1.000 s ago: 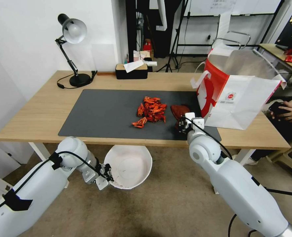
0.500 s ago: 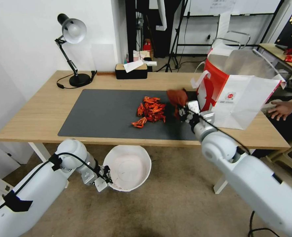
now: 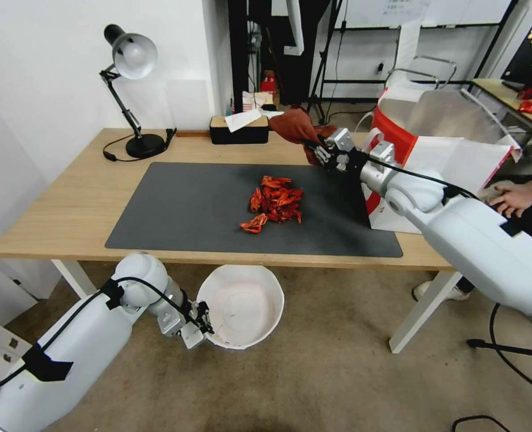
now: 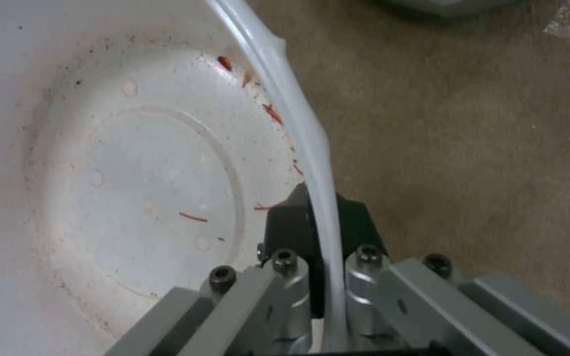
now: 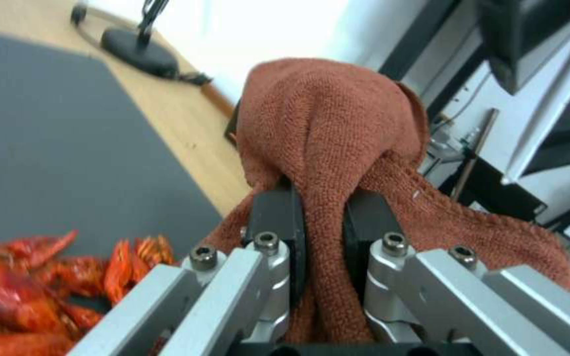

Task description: Sweep shrimp from table into container with towel, then put container into takeout bag.

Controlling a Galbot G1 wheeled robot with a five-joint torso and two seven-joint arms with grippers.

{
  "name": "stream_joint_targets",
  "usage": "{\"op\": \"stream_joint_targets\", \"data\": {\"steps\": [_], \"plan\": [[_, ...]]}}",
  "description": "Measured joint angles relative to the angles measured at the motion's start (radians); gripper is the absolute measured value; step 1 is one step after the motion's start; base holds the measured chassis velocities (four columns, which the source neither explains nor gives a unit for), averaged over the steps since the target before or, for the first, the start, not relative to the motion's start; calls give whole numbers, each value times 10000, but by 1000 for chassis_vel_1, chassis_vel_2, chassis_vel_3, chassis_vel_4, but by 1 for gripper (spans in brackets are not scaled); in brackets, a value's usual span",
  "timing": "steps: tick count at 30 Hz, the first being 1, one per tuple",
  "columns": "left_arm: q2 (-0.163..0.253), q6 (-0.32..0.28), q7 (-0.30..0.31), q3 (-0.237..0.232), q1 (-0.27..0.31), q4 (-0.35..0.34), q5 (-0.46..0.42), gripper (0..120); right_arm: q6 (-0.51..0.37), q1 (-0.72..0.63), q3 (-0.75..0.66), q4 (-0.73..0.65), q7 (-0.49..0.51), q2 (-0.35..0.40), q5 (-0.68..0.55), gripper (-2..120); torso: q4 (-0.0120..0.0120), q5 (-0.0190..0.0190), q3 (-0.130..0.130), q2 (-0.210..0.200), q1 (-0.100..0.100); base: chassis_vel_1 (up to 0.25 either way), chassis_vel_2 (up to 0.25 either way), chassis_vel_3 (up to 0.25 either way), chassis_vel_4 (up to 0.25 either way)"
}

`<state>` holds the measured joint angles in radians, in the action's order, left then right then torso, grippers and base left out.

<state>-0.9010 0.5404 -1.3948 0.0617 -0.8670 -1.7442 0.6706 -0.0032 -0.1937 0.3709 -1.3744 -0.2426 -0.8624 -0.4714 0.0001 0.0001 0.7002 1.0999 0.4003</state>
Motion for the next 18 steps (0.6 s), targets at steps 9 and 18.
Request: {"op": "stream_joint_targets", "data": {"steps": [9,18], "plan": [[31,99,72,68,-3,-4,154,0,116,-208,153,737,-27,-577,1367,8,0,0,0,0,-2,0,0,0,0],[45,153,133,100,-22,-5,243,0,-529,-610,-9,679,854,-564,2239,8,-2,-2,-2,1,-3,0,0,0,0]]}}
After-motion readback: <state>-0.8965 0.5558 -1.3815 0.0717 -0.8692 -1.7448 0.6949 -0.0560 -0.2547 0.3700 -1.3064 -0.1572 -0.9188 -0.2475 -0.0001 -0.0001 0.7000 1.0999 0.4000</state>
